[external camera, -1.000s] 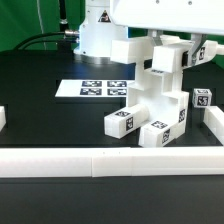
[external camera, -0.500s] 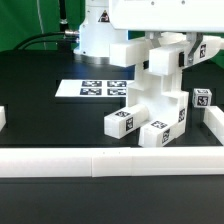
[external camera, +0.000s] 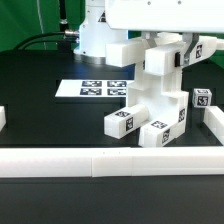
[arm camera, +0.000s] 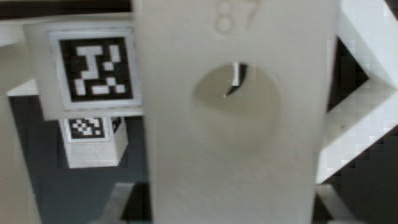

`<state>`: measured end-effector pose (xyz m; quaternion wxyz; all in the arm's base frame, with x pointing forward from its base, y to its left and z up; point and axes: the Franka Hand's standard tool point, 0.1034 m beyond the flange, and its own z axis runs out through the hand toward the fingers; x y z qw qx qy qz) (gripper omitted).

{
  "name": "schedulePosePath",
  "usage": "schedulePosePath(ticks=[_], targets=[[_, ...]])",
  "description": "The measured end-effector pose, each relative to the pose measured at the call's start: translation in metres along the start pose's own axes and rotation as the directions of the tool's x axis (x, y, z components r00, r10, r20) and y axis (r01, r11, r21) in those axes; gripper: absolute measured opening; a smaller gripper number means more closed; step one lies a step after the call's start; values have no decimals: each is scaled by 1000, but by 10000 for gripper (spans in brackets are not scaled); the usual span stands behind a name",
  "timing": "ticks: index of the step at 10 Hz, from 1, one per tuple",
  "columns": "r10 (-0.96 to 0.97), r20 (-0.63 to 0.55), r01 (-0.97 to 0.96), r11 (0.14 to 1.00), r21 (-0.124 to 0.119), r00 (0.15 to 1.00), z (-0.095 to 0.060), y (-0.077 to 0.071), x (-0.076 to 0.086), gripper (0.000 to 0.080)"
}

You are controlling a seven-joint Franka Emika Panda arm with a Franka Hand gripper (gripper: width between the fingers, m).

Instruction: Assemble chair

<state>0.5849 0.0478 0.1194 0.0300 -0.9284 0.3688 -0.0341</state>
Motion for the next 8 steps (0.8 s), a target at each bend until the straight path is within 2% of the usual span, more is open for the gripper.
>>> schedulePosePath(ticks=[8], targets=[[-3,7,3,1000,-11,1000,8,3,-3,284]])
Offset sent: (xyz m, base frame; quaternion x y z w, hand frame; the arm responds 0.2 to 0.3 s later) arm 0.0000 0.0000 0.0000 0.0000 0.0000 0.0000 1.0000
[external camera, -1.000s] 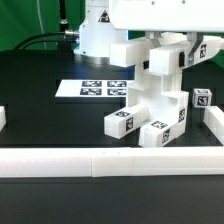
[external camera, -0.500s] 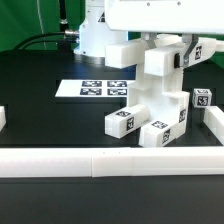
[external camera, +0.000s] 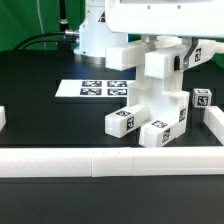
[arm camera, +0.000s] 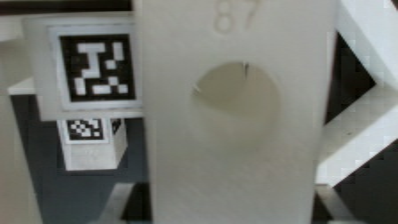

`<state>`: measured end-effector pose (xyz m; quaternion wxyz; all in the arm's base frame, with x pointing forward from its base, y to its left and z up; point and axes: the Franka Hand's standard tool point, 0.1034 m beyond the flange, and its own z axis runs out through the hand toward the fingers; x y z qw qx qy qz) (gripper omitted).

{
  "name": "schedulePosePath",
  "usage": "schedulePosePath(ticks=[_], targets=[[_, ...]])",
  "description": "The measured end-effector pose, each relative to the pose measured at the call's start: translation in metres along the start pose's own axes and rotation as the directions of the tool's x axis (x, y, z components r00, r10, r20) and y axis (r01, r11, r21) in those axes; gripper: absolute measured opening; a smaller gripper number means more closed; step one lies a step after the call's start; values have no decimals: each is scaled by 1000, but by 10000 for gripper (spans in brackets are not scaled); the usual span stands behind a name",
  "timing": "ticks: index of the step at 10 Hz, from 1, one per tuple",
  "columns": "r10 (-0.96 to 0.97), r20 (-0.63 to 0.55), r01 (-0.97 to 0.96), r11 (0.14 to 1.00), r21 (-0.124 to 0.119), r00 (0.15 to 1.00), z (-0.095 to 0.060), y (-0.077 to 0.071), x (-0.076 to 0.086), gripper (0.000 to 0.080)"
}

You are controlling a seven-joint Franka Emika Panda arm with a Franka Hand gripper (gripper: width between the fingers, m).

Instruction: Assemble chair

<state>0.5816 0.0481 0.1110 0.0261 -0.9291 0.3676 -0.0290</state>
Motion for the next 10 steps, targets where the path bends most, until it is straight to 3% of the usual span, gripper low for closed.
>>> schedulePosePath(ticks=[5,10], targets=[[-18,14,18,999,-33,1000,22,7,-2,284],[-37,15,38,998,-49,999,36,7,3,284]])
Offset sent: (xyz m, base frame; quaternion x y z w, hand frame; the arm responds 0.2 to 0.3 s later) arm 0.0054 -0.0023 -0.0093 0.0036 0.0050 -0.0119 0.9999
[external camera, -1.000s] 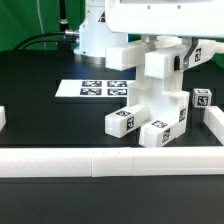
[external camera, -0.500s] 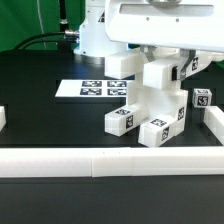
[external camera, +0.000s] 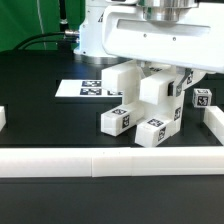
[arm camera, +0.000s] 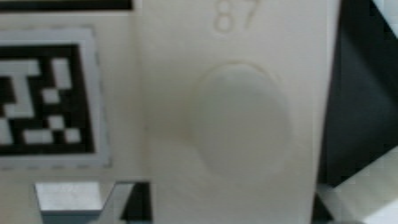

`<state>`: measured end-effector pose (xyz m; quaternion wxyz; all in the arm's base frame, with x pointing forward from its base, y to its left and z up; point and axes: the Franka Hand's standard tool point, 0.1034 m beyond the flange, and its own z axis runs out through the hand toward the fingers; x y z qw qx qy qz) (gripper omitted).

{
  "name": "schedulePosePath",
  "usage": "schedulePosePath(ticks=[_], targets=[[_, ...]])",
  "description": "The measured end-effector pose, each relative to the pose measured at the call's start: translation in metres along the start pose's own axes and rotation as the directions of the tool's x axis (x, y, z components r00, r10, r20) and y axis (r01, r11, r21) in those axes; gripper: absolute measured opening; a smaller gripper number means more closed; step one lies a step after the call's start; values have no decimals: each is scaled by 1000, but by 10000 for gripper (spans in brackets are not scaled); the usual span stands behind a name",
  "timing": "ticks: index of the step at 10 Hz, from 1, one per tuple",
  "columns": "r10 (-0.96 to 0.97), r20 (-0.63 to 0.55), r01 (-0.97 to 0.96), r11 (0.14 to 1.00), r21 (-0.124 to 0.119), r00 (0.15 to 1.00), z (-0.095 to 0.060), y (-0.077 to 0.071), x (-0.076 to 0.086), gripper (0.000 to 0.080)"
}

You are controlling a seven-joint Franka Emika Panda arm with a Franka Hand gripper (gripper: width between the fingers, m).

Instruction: Assemble chair

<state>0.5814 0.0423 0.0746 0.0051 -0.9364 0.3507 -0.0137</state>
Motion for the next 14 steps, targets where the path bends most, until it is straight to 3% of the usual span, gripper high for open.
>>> schedulePosePath(ticks=[6,7,8,9,14], targets=[[-45,-2,45,999,-1,999,-2,3,8,291],[-49,-1,49,999,1,999,-6,3,10,494],[-55,2,55,998,0,998,-10,3,13,494],[-59,3,59,998,0,998,-14,5,17,616],[-72,14,71,997,9,997,-38,6,25,648]])
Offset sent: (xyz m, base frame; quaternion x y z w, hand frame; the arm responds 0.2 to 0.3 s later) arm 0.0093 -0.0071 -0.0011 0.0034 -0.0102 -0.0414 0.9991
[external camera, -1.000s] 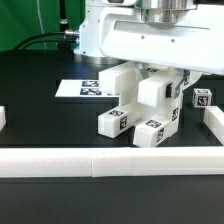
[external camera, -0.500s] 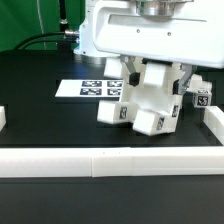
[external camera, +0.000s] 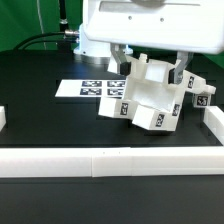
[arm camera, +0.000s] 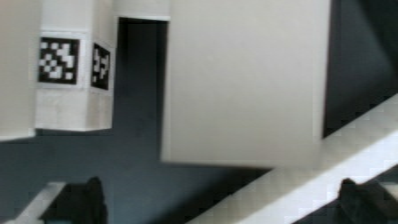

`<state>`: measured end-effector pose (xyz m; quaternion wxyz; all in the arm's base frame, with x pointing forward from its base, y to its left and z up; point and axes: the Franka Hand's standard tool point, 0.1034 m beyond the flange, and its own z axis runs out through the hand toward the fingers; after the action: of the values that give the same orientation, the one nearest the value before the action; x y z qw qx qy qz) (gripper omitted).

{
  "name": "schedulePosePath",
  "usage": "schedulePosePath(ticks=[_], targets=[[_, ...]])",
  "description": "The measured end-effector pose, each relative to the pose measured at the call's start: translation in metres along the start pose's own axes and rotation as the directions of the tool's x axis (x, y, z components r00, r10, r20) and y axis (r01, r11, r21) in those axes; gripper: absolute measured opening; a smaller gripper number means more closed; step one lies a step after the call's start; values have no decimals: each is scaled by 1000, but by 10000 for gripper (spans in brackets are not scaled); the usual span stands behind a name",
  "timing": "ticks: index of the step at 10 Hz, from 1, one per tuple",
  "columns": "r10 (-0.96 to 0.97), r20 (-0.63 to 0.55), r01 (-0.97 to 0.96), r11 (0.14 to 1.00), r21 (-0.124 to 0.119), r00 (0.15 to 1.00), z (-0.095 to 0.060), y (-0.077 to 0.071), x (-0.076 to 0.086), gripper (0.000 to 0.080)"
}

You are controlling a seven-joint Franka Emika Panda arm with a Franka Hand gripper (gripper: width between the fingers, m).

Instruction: Assemble chair

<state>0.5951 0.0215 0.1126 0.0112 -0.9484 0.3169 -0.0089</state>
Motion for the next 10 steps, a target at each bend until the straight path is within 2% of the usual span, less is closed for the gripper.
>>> schedulePosePath(ticks=[3,5,8,9,10], targets=[[0,-1,0,1000,-2,1000,3,1,0,648],[-95,-1,95,995,-3,995,1,0,-1,648],[-301,-8,301,953,21,953,-20,2,-4,648],[-334,-12,334,942,32,942,-28,1,-9,648],[-264,-13,265,963,42,964,-34,-3,-16,648]])
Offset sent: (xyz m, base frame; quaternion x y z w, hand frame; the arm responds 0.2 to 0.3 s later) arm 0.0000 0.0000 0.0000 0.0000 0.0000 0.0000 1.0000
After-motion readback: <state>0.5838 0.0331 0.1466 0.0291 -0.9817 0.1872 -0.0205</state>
